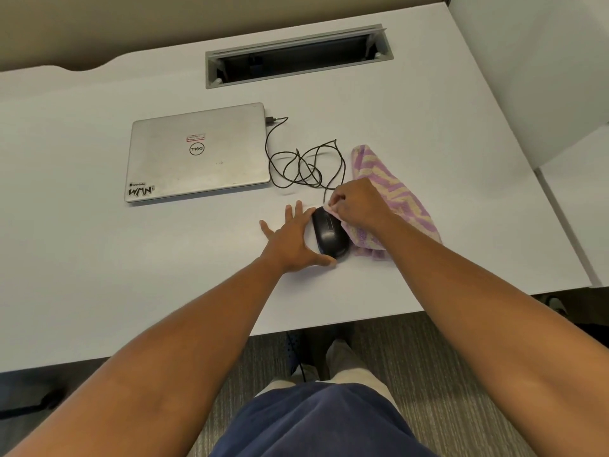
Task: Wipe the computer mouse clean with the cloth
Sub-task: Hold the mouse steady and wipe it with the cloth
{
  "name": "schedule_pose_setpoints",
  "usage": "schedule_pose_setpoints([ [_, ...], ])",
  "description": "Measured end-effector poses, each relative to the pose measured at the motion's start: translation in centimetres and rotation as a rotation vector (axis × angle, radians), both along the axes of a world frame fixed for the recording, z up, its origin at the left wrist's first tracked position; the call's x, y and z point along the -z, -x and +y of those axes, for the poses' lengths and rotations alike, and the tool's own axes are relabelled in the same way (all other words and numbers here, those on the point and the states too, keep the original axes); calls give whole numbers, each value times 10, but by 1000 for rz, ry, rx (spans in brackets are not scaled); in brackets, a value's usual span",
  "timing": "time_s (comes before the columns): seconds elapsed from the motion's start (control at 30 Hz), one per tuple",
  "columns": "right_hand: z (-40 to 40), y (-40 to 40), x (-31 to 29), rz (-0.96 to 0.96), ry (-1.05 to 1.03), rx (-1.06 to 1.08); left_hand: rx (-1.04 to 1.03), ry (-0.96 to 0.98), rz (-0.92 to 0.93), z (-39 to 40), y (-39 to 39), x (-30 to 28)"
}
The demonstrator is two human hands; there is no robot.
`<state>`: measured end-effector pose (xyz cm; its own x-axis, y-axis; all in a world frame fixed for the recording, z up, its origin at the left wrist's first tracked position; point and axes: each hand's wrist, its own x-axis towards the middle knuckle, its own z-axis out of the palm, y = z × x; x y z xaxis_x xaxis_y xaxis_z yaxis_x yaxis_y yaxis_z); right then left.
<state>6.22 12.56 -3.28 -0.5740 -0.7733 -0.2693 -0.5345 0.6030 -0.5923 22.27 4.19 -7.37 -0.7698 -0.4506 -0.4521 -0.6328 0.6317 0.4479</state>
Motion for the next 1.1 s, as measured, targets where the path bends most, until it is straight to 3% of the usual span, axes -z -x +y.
schedule_pose_setpoints([
  [0.17, -13, -16, -1, 49, -30, -217, -10, -11, 13, 0, 0, -1],
  [0.3, -9, -7, -10, -88, -23, -211, -24, -23, 30, 0, 0, -1],
  [0.47, -15, -7, -7, 54, -53, -156, -50, -7, 21, 0, 1, 0],
  [0.73, -7, -9, -14, 18, -153, -419, -72, -24, 68, 0, -3, 7],
  [1.1, -9, -8, -11, 60, -152, -322, 21, 60, 79, 5, -8, 13],
])
